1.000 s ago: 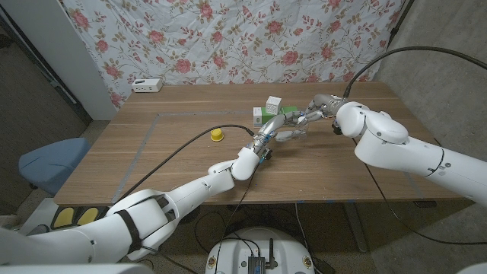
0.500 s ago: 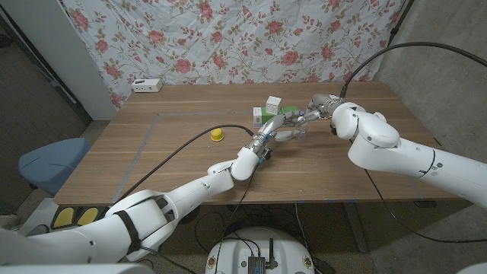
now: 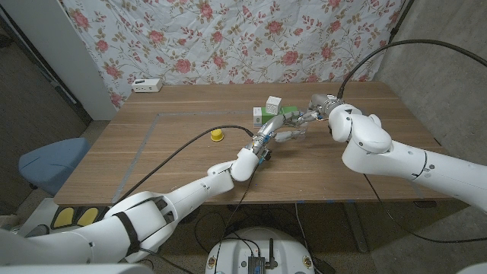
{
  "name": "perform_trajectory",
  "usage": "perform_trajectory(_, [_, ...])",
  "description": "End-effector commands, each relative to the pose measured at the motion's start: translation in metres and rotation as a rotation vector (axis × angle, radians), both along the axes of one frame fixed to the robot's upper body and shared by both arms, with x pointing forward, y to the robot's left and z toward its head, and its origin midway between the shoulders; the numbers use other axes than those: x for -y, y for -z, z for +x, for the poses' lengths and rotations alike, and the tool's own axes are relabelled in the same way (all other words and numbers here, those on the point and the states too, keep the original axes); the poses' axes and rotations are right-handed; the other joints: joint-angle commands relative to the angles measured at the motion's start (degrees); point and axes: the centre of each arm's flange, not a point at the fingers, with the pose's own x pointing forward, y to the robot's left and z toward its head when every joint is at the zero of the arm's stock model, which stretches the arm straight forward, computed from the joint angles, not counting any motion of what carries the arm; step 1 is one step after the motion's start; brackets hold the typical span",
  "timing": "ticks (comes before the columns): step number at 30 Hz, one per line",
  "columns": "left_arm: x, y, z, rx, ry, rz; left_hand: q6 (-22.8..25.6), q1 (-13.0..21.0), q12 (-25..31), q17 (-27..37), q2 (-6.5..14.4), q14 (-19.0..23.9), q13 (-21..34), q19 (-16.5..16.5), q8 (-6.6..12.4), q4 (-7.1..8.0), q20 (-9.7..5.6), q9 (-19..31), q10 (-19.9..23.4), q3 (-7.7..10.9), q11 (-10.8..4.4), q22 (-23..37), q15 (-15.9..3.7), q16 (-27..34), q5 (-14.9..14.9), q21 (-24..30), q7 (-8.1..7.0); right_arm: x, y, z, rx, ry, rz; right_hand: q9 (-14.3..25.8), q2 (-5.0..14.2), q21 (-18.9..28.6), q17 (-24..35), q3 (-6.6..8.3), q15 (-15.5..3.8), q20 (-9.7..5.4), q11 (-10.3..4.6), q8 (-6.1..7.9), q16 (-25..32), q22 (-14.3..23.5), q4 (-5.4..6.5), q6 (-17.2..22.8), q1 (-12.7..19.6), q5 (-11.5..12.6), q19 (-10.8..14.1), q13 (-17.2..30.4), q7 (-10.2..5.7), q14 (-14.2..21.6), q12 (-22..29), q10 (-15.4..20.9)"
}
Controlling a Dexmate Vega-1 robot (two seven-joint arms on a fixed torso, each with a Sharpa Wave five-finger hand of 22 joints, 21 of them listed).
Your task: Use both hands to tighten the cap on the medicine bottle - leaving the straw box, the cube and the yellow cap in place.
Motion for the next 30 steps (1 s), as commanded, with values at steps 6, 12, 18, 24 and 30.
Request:
perform_trajectory(6, [-0.0018,0.0011,0.0005,-0.004,-0.007,-0.001,0.27,0.09,0.28,0.14,0.49,0.59,0.23,0.1,0.1,0.09,-0.02,0.21,2.83,0.38,-2.45,0.18,-4.53,0.33,0.35,-0.05,-0.28,-0.0049,0.004,0.0036,0.024,0.023,0.001,-0.34,-0.2,0.71,0.36,-0.69,-0.19,-0.51,-0.24,1.16,0.71,0.2,0.15,8.25,-0.97,0.02,1.34,0.03,-4.76,2.07,0.46,2.22])
perform_trajectory(12, [-0.0016,0.0011,0.0015,-0.006,-0.007,-0.004,0.26,0.09,0.25,0.13,0.52,0.65,0.23,0.1,0.08,0.1,0.02,0.21,2.74,0.41,-2.13,0.18,-4.51,0.32,0.35,-0.06,-0.3,-0.0091,0.0061,0.0056,0.04,0.027,0.013,-0.62,-0.43,0.76,0.42,-1.13,-0.46,-0.99,-0.37,1.91,1.09,0.22,0.32,10.35,-1.85,-0.03,1.89,0.01,-4.3,3.27,0.66,3.76])
perform_trajectory(18, [-0.0017,-0.0002,0.0027,-0.004,-0.006,-0.004,0.46,0.27,0.34,0.15,0.47,0.71,0.23,0.16,0.14,-0.03,-0.03,0.21,2.97,0.42,-2.22,0.18,-4.61,0.35,0.32,-0.04,-0.43,-0.01,0.007,0.0079,0.054,0.048,0.028,-0.9,-0.82,0.57,0.43,-1.56,-0.52,-0.91,-0.59,2.37,1.24,0.22,0.33,11.76,-2.52,-0.22,1.77,-0.01,-4.21,3.94,1.03,5.69])
perform_trajectory(24, [-0.0017,-0.0005,0.0038,-0.007,-0.007,-0.002,0.39,0.26,0.3,0.15,0.54,0.79,0.23,0.11,0.09,0.0,-0.05,0.21,2.9,0.44,-2.23,0.18,-4.53,0.36,0.28,-0.05,-0.41,-0.0104,0.0066,0.0092,0.065,0.051,0.035,-1.09,-1.5,0.5,0.42,-2.16,-0.61,-0.87,-0.58,2.44,1.29,0.23,0.51,12.05,-3.45,-0.54,1.77,-0.02,-3.95,4.34,0.99,6.25])
perform_trajectory(30, [-0.0016,-0.0016,0.0055,-0.006,-0.005,-0.001,0.33,0.28,0.3,0.13,0.57,0.78,0.24,0.08,0.06,0.0,0.04,0.21,2.92,0.49,-2.02,0.18,-4.51,0.32,0.26,-0.07,-0.34,-0.0098,0.006,0.009,0.062,0.044,0.031,-1.36,-2.28,0.26,0.48,-3.29,-0.39,-0.65,-0.14,1.67,1.09,0.24,1.27,10.38,-5.75,-0.74,1.38,-0.02,-3.81,4.26,0.56,6.3])
